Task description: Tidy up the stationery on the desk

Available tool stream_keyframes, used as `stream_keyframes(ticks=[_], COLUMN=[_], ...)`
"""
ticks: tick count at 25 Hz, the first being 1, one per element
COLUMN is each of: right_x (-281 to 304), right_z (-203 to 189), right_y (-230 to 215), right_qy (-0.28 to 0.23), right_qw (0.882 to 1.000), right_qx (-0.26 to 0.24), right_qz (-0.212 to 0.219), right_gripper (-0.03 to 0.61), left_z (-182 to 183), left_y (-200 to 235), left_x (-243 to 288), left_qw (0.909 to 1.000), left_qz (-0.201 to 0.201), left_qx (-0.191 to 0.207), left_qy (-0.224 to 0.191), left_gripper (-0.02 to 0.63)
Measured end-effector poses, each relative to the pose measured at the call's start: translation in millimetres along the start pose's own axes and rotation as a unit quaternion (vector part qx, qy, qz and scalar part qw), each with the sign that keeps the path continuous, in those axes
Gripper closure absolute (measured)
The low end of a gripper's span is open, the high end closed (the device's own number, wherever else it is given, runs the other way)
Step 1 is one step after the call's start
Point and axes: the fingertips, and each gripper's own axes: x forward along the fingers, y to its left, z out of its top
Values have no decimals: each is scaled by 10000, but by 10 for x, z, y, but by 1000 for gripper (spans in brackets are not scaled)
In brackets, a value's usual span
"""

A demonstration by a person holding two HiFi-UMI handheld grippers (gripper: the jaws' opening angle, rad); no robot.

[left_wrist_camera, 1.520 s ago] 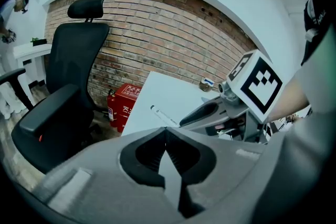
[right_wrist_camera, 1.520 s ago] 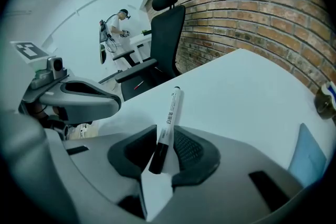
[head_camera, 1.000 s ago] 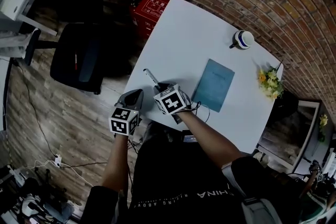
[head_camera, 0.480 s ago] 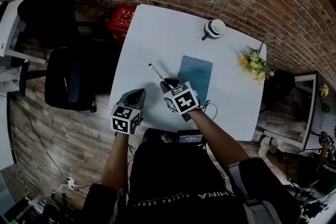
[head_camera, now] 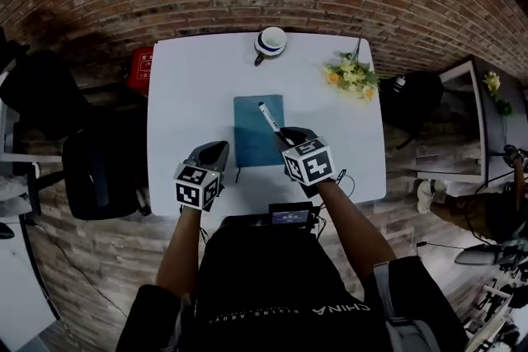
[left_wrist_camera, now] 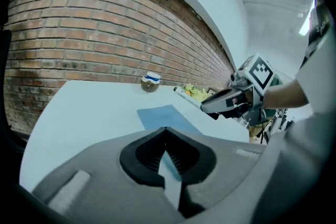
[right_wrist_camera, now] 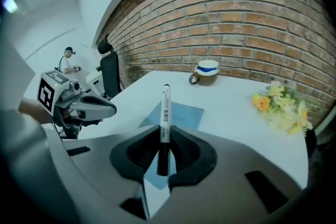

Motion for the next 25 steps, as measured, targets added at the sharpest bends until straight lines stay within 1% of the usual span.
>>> stream_keyframes(ticks=[5, 10, 15, 20, 25], right_x=[-329, -454, -400, -271, -69], right_z=[-258, -417, -443, -453, -533], right_y=[-403, -513, -517, -563, -588], right_qy=[-145, -177, -150, -62, 143], right_qw=[9976, 9956, 9937, 9862, 9799], right_qx=[580, 828, 1051, 1619, 1959], right_qz=[-356, -404, -360, -337, -343], right_gripper=[508, 508, 508, 508, 508], left_z=[70, 62, 87, 94, 4], left_y=[-255, -401, -396, -330, -278], left_x=[244, 318, 338, 326, 310], left_qw=[9994, 9991, 9992, 9994, 9994], left_qz=[-291, -340, -338, -282, -208], left_qx=[154, 170, 148, 85, 9], left_qy=[114, 169, 177, 199, 283], left_gripper=[603, 601, 603, 601, 601])
